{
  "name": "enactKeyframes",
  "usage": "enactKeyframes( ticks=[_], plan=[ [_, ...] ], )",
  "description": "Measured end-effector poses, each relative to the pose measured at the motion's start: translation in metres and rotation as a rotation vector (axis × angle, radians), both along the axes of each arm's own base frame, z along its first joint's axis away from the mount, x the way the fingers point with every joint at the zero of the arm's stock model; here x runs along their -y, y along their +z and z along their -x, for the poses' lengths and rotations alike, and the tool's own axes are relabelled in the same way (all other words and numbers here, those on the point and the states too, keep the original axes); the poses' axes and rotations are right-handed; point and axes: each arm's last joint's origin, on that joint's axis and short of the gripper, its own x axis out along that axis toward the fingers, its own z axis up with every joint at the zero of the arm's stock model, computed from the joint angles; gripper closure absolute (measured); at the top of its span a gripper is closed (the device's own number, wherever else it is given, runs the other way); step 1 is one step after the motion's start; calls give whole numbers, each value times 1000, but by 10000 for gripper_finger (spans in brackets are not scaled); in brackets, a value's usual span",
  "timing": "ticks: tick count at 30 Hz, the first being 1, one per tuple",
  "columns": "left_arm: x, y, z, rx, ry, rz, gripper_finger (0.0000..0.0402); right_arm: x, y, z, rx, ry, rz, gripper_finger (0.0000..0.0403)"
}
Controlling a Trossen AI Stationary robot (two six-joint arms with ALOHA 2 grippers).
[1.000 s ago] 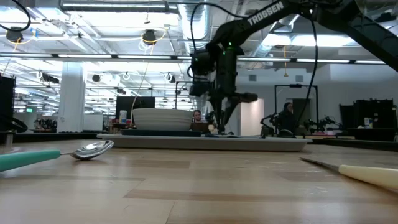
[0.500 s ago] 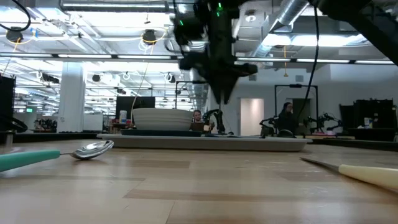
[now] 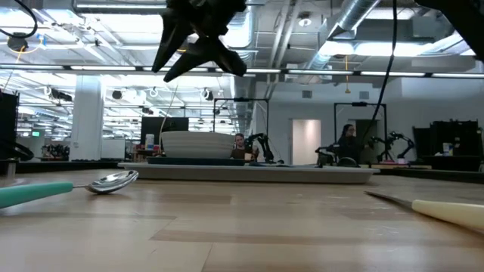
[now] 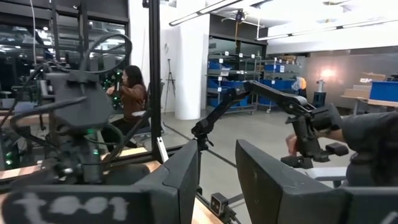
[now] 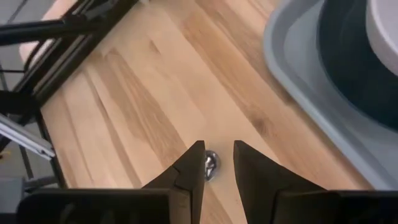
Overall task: Set up tray
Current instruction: Put the blue spoon on the dark blue napkin to the left of the orange fork
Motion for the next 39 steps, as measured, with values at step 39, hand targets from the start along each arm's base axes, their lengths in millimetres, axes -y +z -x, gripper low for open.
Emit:
enactKeyframes(
  ticks=[39],
  plan=[
    [0, 0, 0, 3, 4, -5, 303, -35, -115, -11, -55, 74, -89, 325]
  ],
)
